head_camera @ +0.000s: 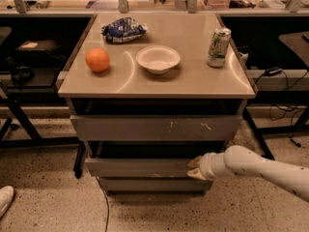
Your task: Close middle drawer
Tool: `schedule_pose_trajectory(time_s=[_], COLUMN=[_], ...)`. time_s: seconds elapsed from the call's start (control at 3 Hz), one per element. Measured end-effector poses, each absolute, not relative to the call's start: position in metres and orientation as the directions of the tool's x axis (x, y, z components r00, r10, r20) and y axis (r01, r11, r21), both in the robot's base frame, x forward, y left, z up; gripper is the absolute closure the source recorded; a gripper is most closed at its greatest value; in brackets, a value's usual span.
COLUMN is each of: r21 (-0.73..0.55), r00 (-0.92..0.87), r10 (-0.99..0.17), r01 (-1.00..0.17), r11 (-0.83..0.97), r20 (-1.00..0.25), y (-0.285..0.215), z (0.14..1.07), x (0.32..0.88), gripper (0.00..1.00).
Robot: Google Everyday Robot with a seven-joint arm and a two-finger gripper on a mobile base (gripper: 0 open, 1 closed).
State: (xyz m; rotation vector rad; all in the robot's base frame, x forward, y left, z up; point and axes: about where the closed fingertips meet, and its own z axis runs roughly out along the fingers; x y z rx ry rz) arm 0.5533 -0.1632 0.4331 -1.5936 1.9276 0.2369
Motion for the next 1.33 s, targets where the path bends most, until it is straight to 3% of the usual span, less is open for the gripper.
schedule_pose_trajectory(time_s=[0.33, 1.0, 1.33], r21=[-0.274, -0.274, -0.274], r00=[-0.077, -0.075, -0.075], r10=[-0.822, -0.821, -0.821], r01=[-0.922, -0.922, -0.922], r11=[0.275, 0.273, 0.273], r20=[-0.564, -0.566, -0.566], y=[-0.1686, -0.1675, -0.1675], z=[0.4457, 0.4463, 0.4463], x=[0.5739, 0.5687, 0.5687], gripper=[0.58, 0.11, 0.0])
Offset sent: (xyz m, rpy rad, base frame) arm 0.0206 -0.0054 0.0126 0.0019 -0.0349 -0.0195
